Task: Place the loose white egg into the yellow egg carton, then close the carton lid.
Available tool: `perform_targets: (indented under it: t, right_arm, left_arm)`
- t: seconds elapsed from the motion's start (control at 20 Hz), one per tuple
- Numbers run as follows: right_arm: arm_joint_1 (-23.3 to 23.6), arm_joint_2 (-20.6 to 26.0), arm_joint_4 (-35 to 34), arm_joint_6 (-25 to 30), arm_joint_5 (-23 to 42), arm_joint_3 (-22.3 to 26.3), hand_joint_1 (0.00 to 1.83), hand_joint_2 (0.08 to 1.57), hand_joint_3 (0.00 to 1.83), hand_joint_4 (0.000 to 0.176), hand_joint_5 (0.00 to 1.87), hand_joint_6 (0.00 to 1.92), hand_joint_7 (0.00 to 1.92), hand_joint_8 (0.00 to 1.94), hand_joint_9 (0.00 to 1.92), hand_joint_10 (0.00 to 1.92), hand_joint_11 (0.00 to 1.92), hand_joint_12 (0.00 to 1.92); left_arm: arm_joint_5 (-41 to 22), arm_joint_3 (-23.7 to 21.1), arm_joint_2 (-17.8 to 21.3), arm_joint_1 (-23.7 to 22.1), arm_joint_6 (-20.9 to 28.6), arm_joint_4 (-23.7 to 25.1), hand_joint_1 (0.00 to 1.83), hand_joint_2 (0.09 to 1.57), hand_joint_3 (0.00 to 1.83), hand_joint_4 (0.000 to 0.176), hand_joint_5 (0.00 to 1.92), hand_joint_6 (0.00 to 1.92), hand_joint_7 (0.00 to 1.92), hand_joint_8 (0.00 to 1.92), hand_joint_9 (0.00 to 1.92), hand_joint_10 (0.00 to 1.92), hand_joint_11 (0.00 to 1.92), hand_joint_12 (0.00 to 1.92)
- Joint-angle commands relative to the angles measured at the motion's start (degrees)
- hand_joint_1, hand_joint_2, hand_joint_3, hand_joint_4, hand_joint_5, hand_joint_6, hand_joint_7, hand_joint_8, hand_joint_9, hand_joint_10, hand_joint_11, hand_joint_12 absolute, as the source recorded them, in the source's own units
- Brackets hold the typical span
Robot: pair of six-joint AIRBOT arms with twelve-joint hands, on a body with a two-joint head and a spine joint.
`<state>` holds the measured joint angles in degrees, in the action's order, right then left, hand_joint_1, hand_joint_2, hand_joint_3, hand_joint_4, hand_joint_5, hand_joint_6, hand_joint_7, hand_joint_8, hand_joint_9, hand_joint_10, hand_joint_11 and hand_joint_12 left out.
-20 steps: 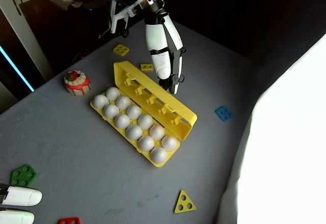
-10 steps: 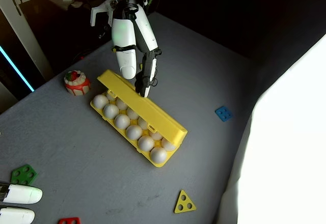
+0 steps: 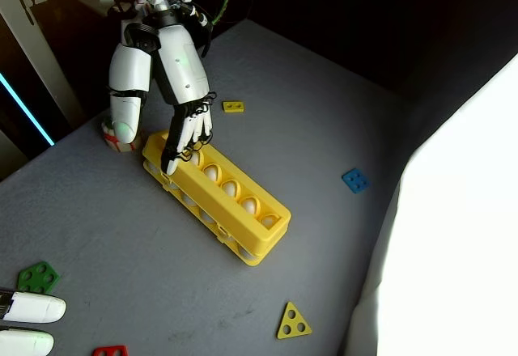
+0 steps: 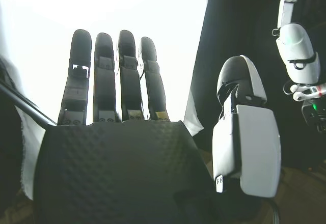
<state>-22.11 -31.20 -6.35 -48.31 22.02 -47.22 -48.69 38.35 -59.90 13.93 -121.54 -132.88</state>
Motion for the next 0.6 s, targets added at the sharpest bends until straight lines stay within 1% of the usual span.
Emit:
perform_targets:
  t: [0.0, 0.05, 0.1, 0.15, 0.25, 0.3, 0.35, 0.4, 0.45, 0.55]
  right_arm:
    - [0.39, 0.24, -0.25, -0.04, 7.41, -0.01, 0.29, 1.13, 0.00, 0.000, 0.34, 0.01, 0.33, 0.00, 0.28, 0.04, 0.00, 0.96]
    - [0.39, 0.24, -0.25, -0.04, 7.41, -0.01, 0.26, 1.14, 0.00, 0.000, 0.32, 0.01, 0.32, 0.00, 0.25, 0.03, 0.00, 0.84]
    - [0.38, 0.24, -0.25, -0.04, 7.41, 0.00, 0.25, 1.14, 0.00, 0.000, 0.32, 0.01, 0.31, 0.00, 0.24, 0.02, 0.00, 0.78]
    - [0.38, 0.24, -0.25, -0.04, 7.41, 0.02, 0.24, 1.14, 0.00, 0.000, 0.32, 0.00, 0.31, 0.00, 0.24, 0.02, 0.00, 0.74]
    - [0.38, 0.25, -0.25, -0.05, 7.43, 0.04, 0.23, 1.14, 0.00, 0.000, 0.31, 0.00, 0.31, 0.00, 0.23, 0.02, 0.00, 0.73]
    - [0.38, 0.25, -0.25, -0.07, 7.43, 0.05, 0.25, 1.13, 0.00, 0.000, 0.34, 0.01, 0.33, 0.01, 0.26, 0.03, 0.00, 0.86]
    - [0.37, 0.25, -0.25, -0.08, 7.43, 0.06, 0.24, 1.13, 0.00, 0.000, 0.34, 0.01, 0.33, 0.00, 0.27, 0.03, 0.00, 0.91]
    - [0.37, 0.25, -0.25, -0.08, 7.45, 0.07, 0.26, 1.13, 0.00, 0.000, 0.33, 0.01, 0.33, 0.01, 0.27, 0.03, 0.00, 0.92]
    - [0.36, 0.25, -0.25, -0.08, 7.47, 0.07, 0.25, 1.13, 0.00, 0.000, 0.34, 0.01, 0.34, 0.00, 0.28, 0.04, 0.00, 0.95]
    - [0.34, 0.25, -0.25, -0.09, 7.52, 0.08, 0.25, 1.13, 0.00, 0.000, 0.34, 0.01, 0.33, 0.00, 0.29, 0.04, 0.00, 0.96]
  left_arm:
    - [2.10, -0.32, -0.04, 0.15, 0.33, 2.69, 0.18, 1.22, 0.00, 0.000, 0.62, 0.00, 0.74, 0.01, 0.66, 0.32, 0.31, 1.18]
    - [2.27, -0.56, -0.04, 0.58, 0.33, 2.77, 0.14, 1.22, 0.00, 0.000, 0.63, 0.00, 0.74, 0.00, 0.64, 0.30, 0.27, 1.22]
    - [2.54, -0.88, -0.04, 1.21, 0.33, 3.04, 0.13, 1.22, 0.00, 0.000, 0.63, 0.00, 0.73, 0.00, 0.64, 0.29, 0.25, 1.23]
    - [2.60, -1.05, -0.03, 1.48, 0.33, 3.08, 0.17, 1.22, 0.00, 0.000, 0.61, 0.00, 0.72, 0.00, 0.64, 0.30, 0.26, 1.24]
    - [2.74, -1.34, 0.00, 2.19, 0.32, 3.10, 0.18, 1.22, 0.00, 0.000, 0.60, 0.00, 0.72, 0.00, 0.64, 0.30, 0.26, 1.25]
    - [2.89, -1.37, 0.00, 2.49, 0.32, 3.10, 0.27, 1.22, 0.00, 0.000, 0.57, 0.00, 0.69, 0.00, 0.63, 0.30, 0.26, 1.25]
    - [2.93, -1.38, 0.01, 2.76, 0.32, 3.10, 0.25, 1.22, 0.00, 0.000, 0.57, 0.00, 0.69, 0.00, 0.62, 0.30, 0.26, 1.24]
    - [3.08, -1.33, 0.04, 3.00, 0.33, 3.10, 0.22, 1.23, 0.00, 0.000, 0.56, 0.00, 0.69, 0.00, 0.62, 0.30, 0.25, 1.23]
    - [3.33, -1.21, 0.07, 3.11, 0.33, 3.10, 0.22, 1.23, 0.00, 0.000, 0.56, 0.00, 0.71, 0.01, 0.63, 0.31, 0.24, 1.25]
    - [3.51, -0.87, 0.16, 2.72, 0.32, 3.81, 0.19, 1.26, 0.01, 0.003, 0.51, 0.00, 0.68, 0.00, 0.62, 0.28, 0.24, 1.21]
